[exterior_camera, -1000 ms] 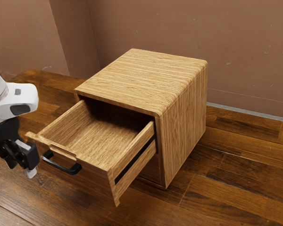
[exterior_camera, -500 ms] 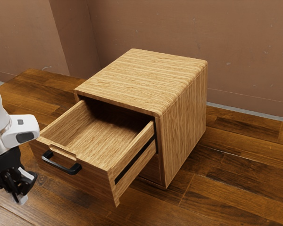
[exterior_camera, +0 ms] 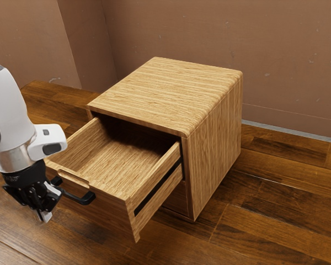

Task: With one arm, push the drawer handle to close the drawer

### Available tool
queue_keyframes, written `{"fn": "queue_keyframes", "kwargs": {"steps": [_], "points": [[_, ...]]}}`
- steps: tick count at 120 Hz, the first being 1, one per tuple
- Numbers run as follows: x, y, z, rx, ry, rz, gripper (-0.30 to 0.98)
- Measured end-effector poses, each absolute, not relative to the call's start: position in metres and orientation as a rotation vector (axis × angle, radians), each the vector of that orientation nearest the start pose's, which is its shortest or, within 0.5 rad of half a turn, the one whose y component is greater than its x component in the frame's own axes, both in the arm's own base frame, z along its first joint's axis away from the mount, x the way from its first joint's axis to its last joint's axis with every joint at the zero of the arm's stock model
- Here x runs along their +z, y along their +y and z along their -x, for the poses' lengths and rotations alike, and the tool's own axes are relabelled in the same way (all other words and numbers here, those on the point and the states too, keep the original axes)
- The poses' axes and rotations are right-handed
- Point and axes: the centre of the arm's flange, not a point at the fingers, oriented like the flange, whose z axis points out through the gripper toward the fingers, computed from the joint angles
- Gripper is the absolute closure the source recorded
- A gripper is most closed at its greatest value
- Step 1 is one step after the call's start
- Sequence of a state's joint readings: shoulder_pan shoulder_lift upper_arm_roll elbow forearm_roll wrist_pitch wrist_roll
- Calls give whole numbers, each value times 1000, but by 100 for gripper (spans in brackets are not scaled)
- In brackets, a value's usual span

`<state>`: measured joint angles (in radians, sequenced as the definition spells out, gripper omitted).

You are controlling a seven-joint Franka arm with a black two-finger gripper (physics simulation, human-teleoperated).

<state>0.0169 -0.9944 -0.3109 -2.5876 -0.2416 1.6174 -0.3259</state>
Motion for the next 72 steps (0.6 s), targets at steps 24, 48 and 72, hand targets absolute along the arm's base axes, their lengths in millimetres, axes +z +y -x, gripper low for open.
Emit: {"fn": "queue_keyframes", "kwargs": {"steps": [24, 48, 72], "points": [[524, -114, -272, -57, -279, 3134, 75], [519, -108, -306, -72, -275, 3138, 76], [521, -109, -352, -82, -243, 3143, 76]]}}
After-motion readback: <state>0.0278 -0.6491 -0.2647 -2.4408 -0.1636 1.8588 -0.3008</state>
